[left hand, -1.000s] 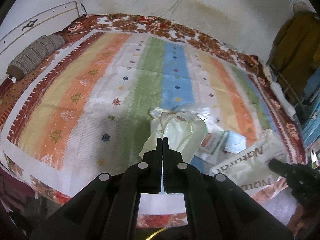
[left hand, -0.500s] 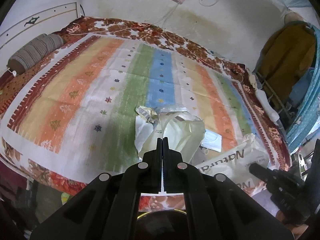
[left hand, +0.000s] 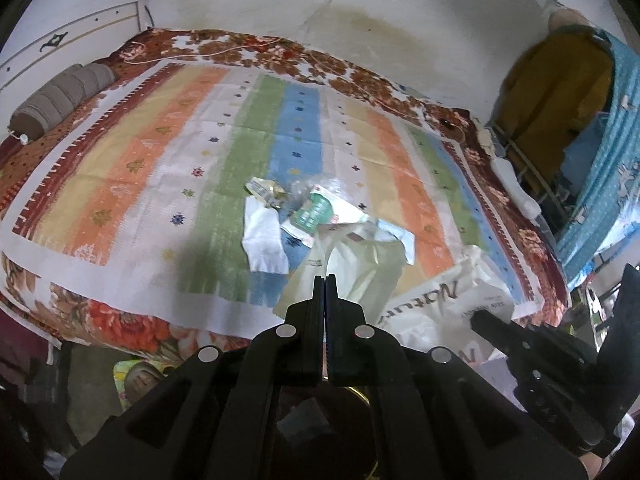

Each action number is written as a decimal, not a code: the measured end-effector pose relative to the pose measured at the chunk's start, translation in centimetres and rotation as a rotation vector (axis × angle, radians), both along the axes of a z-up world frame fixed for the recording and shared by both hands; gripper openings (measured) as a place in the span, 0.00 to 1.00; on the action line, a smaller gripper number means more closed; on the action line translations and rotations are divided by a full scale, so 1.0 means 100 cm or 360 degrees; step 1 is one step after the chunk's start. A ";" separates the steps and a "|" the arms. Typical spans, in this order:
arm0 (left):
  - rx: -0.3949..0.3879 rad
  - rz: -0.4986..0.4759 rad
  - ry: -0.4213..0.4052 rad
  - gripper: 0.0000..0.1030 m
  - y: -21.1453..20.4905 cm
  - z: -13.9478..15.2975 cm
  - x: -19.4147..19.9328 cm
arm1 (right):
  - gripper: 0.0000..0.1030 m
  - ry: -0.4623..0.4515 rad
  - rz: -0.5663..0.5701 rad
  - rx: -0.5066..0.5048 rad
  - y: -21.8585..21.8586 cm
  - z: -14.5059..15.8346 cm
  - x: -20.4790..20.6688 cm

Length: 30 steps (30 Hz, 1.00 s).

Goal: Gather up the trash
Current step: 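Carry both held bags down over the dark bin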

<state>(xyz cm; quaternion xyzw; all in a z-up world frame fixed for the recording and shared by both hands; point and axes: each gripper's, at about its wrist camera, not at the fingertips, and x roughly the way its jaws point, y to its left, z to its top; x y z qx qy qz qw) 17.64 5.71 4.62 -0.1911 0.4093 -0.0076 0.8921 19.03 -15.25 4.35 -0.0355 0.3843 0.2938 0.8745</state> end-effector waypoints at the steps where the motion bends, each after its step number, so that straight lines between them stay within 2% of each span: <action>1: -0.0001 -0.0008 -0.0005 0.00 -0.003 0.000 -0.003 | 0.03 -0.0010 0.0003 -0.0007 0.000 0.000 -0.002; 8: -0.0008 -0.0026 -0.0018 0.00 -0.014 -0.004 -0.022 | 0.03 -0.0014 0.0009 -0.0013 -0.004 -0.004 -0.017; 15: -0.0065 -0.0015 -0.0016 0.00 -0.015 -0.011 -0.038 | 0.03 0.0007 0.0014 -0.0004 -0.010 -0.010 -0.032; 30: -0.0106 0.0021 0.0003 0.00 -0.024 -0.029 -0.071 | 0.03 0.0106 0.0020 -0.0093 -0.013 -0.049 -0.062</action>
